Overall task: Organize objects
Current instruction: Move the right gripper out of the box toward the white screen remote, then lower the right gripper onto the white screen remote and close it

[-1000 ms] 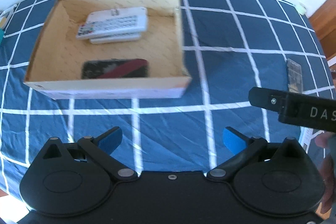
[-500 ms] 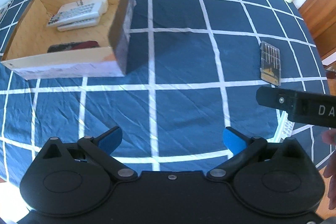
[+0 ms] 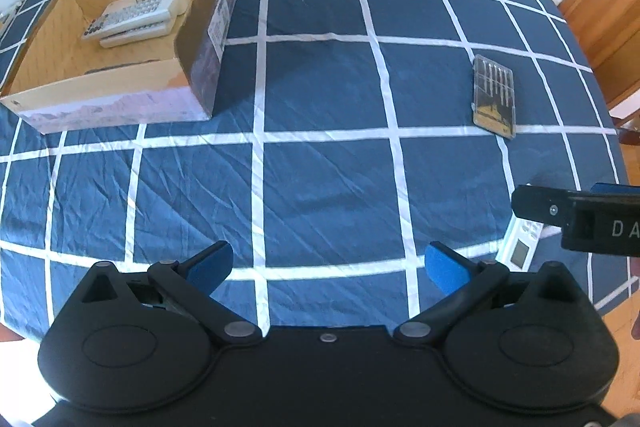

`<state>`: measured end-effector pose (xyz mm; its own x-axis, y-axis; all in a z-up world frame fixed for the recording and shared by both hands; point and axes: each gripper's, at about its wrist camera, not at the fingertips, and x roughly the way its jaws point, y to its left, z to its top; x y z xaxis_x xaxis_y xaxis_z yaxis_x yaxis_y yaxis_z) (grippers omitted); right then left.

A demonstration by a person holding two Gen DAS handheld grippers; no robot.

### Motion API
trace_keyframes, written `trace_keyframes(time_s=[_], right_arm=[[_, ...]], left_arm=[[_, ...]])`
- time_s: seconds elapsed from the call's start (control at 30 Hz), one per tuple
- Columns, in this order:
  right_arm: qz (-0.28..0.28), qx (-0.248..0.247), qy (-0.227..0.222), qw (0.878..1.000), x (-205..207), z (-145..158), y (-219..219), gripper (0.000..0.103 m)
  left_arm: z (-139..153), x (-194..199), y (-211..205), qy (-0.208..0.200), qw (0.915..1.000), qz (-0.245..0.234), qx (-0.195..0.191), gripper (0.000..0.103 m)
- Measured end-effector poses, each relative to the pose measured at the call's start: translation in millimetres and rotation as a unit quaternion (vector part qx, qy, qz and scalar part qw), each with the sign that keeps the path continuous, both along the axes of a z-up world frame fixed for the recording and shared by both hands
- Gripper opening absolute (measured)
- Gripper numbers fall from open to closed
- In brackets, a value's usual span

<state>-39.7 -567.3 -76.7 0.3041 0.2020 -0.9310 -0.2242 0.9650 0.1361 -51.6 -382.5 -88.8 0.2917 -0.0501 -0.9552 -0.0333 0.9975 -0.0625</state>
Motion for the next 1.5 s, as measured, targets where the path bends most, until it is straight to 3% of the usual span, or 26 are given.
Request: trace_keyframes(time_s=[0.3,0.5,0.83,1.0,1.13,1.5], right_arm=[[0.031,-0.018,-0.003,0.999,-21.2,-0.5,-21.6,0.103],[0.068,-0.043,0.007,0.997,-13.6,-8.7,-41.2,0.103],[0.155,-0.068,0.044,0.985,36.1,-49.1,-83.3,0.103],[0.211,-0.069,0.059,0.973,59.3,-69.1,-96.7,0.103],[0.244,-0.080,0.074,0.964,73.4,-84.6,-102.8,0.103],[0.322,-0.069,0.099,0.939,87.3,-112.3,-92.4,0.103]], left_arm=[[-3.7,-18.4,-11.0,0.000,1.0000,-0.008,-0.001,0.103],[-9.8,-15.3,-25.8,0.003,1.0000,-0.002,-0.003,0.103],[-30.6,2.4,-68.8,0.015,0.9965,0.082,-0.003,0.103],[-47.3,3.5,-90.4,0.029,0.9883,0.150,-0.007,0.103],[-61.6,-4.4,-105.2,0.044,0.9768,0.209,-0.019,0.103],[-100.7,-24.2,-134.1,0.080,0.9520,0.293,-0.040,0.103]])
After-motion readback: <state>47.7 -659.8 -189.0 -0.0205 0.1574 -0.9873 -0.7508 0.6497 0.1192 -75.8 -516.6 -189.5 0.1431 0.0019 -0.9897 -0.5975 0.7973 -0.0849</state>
